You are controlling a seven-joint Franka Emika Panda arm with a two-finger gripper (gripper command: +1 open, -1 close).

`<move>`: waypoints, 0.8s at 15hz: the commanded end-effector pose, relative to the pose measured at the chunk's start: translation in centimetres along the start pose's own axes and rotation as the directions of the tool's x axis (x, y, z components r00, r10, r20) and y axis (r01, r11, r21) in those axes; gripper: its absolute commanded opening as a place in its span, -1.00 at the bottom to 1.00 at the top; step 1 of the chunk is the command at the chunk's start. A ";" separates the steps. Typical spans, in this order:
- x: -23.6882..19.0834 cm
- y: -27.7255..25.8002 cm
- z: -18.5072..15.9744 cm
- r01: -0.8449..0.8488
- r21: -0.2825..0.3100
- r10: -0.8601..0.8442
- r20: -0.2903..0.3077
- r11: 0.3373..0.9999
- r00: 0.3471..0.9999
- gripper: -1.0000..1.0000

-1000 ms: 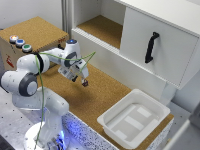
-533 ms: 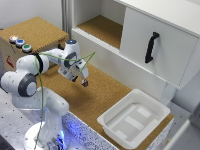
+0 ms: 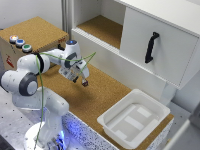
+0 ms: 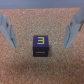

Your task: Go towards the purple block and lift it

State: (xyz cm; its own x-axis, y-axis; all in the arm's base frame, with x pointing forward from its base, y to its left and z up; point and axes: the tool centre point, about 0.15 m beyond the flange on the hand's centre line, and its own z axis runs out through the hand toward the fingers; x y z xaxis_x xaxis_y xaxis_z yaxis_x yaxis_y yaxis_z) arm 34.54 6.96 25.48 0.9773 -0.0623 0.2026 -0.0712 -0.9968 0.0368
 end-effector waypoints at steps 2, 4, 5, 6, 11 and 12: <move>4.3 0.3 6.5 -0.012 0.071 0.004 0.108 0.997 0.994 1.00; 4.4 0.4 7.2 -0.017 0.061 0.009 0.120 0.998 0.993 -1.00; 4.4 0.5 7.1 -0.018 0.067 0.010 0.118 0.998 0.993 -1.00; 4.3 0.4 7.0 -0.016 0.061 0.009 0.114 0.998 0.993 -1.00; 4.0 0.3 5.8 -0.026 0.036 0.022 0.110 0.999 0.994 -1.00; 3.9 0.1 5.7 -0.026 0.032 0.023 0.110 0.999 0.994 -1.00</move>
State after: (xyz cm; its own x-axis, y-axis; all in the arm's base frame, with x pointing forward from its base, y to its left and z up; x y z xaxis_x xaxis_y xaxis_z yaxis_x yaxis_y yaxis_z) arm 38.35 6.50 20.48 0.9830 -0.0980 0.1551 -0.0978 -0.9952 -0.0089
